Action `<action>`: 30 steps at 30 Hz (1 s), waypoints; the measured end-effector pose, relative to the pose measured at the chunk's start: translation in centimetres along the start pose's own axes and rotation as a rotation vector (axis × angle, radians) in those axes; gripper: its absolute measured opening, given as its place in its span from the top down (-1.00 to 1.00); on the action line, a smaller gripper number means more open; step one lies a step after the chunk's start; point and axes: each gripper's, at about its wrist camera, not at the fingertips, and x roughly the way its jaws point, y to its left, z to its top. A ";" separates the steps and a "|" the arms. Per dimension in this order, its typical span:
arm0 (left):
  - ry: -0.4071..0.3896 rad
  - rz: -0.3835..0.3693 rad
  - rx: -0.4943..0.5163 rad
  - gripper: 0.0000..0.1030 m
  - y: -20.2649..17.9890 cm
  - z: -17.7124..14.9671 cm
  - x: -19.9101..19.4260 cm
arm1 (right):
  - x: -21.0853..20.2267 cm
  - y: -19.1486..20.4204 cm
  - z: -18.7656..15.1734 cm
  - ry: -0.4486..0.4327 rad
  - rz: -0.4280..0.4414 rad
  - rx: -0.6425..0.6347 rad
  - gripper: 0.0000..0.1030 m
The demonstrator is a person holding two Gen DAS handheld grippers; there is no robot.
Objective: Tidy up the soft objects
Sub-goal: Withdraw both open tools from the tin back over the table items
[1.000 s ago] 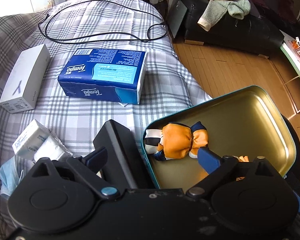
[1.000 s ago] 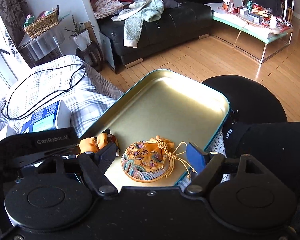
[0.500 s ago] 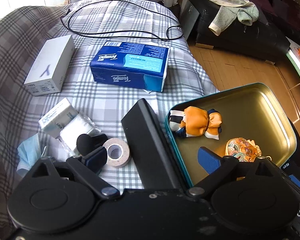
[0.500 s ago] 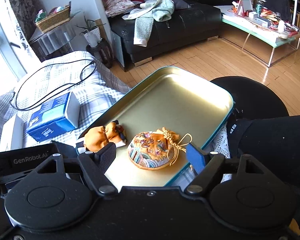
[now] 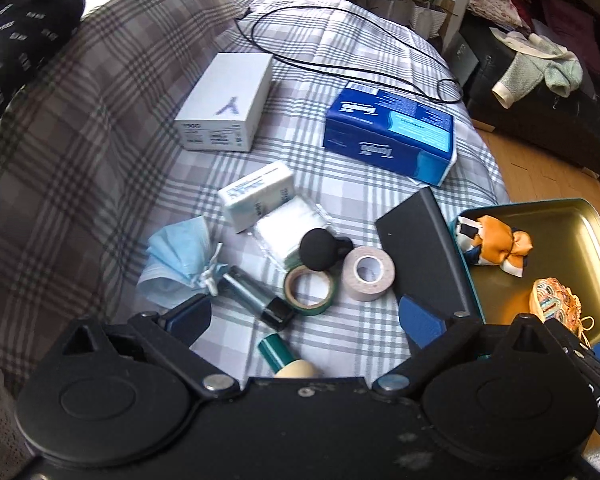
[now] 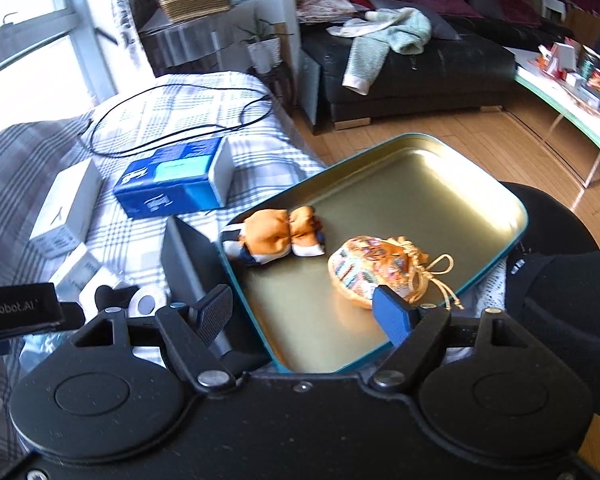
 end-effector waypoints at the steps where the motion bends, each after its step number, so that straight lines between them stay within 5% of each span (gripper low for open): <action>1: -0.001 0.012 -0.018 -0.97 0.8 -0.1 0.0 | 0.0 0.3 -0.1 0.002 0.011 -0.012 -0.44; 14: -0.005 0.141 -0.213 -0.98 9.5 -0.6 1.0 | 1.4 4.6 -2.2 0.067 0.075 -0.153 -0.44; 30: 0.041 0.114 -0.352 -0.98 11.6 -2.8 3.4 | 3.4 8.4 -2.8 0.116 0.089 -0.212 -0.43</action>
